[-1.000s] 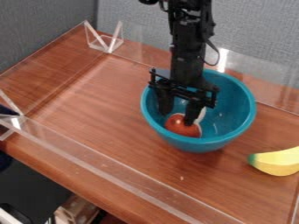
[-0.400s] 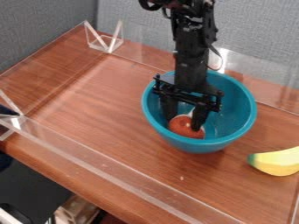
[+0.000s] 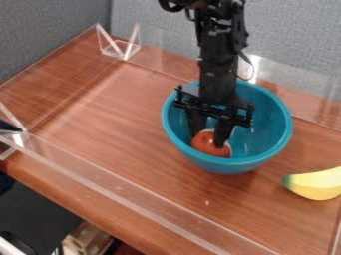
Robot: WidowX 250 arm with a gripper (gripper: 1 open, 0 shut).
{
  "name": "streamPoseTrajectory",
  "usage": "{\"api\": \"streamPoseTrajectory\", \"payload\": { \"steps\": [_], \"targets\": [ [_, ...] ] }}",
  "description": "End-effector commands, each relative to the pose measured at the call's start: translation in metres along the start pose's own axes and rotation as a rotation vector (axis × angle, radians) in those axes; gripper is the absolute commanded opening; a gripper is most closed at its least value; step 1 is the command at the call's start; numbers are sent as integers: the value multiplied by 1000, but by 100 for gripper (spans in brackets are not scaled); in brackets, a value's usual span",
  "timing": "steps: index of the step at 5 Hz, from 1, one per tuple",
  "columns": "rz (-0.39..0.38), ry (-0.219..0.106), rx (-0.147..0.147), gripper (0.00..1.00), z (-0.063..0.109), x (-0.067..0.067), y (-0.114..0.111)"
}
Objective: Remove the mushroom from inside the blue bowl and put it on the table
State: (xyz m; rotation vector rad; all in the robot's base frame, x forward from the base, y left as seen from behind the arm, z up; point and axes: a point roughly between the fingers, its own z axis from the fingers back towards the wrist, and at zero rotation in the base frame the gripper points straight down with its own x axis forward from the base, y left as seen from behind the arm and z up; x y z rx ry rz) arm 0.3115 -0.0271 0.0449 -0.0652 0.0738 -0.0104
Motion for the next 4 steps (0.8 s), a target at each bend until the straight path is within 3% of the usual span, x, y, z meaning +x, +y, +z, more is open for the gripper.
{"api": "streamPoseTrajectory", "payload": {
  "steps": [1, 4],
  "targets": [
    [34, -53, -4, 0, 24, 2, 7],
    [65, -61, -9, 0, 40, -2, 11]
  ]
}}
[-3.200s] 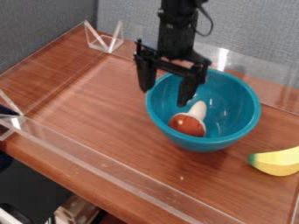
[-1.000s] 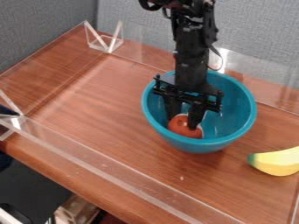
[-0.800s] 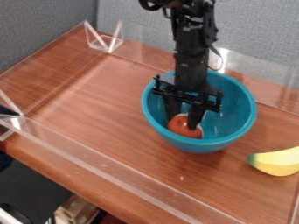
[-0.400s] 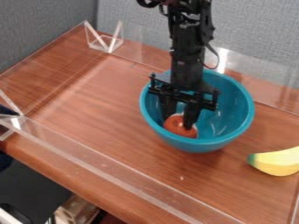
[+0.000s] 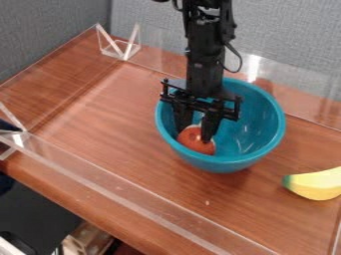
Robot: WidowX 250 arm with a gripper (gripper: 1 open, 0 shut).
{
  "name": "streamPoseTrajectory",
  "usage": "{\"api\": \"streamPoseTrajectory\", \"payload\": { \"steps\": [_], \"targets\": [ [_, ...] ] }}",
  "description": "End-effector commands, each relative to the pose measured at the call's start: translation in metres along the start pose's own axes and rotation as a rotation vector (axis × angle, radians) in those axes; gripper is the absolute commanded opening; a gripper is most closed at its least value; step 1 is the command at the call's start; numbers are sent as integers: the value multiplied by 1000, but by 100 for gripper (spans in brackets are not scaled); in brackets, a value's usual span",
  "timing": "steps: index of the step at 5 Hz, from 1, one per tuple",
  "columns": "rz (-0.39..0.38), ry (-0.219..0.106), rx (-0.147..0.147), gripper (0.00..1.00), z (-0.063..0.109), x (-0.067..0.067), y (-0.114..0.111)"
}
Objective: Remove the mushroom from inside the blue bowl and put it on the table
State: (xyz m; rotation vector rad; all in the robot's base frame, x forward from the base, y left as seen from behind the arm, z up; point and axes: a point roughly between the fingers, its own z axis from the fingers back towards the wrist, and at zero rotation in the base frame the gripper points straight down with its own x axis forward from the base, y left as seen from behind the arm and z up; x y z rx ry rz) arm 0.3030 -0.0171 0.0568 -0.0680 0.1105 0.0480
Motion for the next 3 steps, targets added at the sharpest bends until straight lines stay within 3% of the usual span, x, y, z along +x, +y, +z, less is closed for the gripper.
{"api": "streamPoseTrajectory", "payload": {
  "steps": [1, 3],
  "targets": [
    [9, -97, -8, 0, 30, 6, 2],
    [17, -105, -9, 0, 38, 0, 5]
  ]
}}
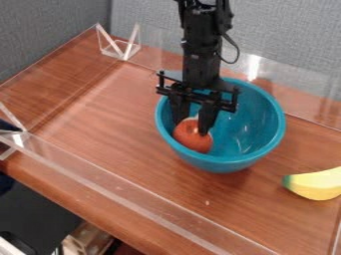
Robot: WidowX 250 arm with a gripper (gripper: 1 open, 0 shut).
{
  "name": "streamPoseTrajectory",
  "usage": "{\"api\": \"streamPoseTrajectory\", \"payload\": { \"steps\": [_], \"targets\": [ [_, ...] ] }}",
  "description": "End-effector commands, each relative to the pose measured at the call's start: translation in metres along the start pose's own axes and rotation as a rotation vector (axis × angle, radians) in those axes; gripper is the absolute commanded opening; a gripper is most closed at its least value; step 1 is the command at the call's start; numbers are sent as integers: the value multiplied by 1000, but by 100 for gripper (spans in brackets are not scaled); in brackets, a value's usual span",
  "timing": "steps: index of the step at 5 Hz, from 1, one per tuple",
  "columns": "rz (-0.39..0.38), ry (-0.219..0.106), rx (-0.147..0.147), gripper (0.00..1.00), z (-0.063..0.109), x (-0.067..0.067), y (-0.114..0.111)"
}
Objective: Remove the mushroom from inside the blue bowl and put it on the table
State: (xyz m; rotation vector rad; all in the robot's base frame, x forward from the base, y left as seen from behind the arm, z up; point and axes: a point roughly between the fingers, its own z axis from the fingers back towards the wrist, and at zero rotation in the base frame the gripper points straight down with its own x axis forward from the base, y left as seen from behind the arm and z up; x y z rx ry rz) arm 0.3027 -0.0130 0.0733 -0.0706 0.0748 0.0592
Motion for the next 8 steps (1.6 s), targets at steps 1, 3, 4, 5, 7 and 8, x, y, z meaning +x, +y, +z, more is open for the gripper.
{"api": "streamPoseTrajectory", "payload": {
  "steps": [1, 3, 4, 5, 7, 8],
  "targets": [
    [12, -75, -11, 0, 30, -2, 6],
    [95, -106, -38, 0, 63, -26, 41],
    [159, -108, -40, 0, 73, -42, 75],
    [148, -91, -35, 0, 66, -50, 74],
    [114, -62, 6, 0, 52, -51, 78],
    [112, -41, 31, 0, 41, -49, 85]
  ]
}}
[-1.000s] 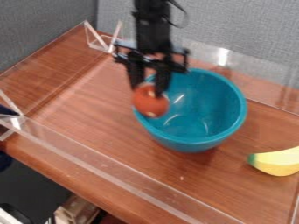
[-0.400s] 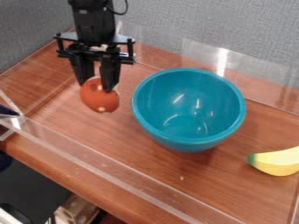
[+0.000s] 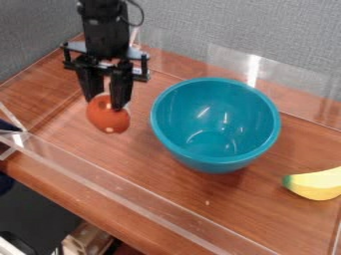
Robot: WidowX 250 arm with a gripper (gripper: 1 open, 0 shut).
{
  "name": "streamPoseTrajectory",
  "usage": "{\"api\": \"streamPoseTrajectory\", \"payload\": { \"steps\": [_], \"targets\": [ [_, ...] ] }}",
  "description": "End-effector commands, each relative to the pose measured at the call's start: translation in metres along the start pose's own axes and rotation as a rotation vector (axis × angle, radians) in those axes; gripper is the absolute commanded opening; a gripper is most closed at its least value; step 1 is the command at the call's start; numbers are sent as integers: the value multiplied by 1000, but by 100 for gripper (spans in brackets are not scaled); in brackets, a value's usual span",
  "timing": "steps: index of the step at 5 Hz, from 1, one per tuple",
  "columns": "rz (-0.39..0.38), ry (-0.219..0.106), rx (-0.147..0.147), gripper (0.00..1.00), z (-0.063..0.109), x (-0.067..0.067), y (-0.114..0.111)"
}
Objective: Remove the mushroom from inside the blue bowl and put it on the table
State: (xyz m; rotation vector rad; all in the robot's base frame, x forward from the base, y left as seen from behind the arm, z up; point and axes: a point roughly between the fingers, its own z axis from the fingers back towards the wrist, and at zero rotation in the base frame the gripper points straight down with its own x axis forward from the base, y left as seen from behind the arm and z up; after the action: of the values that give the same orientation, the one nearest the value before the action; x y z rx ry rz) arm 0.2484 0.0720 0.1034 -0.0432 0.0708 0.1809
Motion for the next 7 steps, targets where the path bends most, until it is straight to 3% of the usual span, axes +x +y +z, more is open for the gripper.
{"api": "streamPoseTrajectory", "payload": {
  "steps": [1, 2, 3, 5, 6, 7],
  "targets": [
    [-5, -10, 14, 100, -5, 6, 1],
    [8, 13, 13, 100, -18, 9, 3],
    [8, -26, -5, 100, -31, 11, 3],
    [27, -32, -3, 100, -51, 13, 3],
    [33, -26, -3, 0, -58, 14, 3],
    [41, -25, -7, 0, -60, 15, 3]
  ]
}}
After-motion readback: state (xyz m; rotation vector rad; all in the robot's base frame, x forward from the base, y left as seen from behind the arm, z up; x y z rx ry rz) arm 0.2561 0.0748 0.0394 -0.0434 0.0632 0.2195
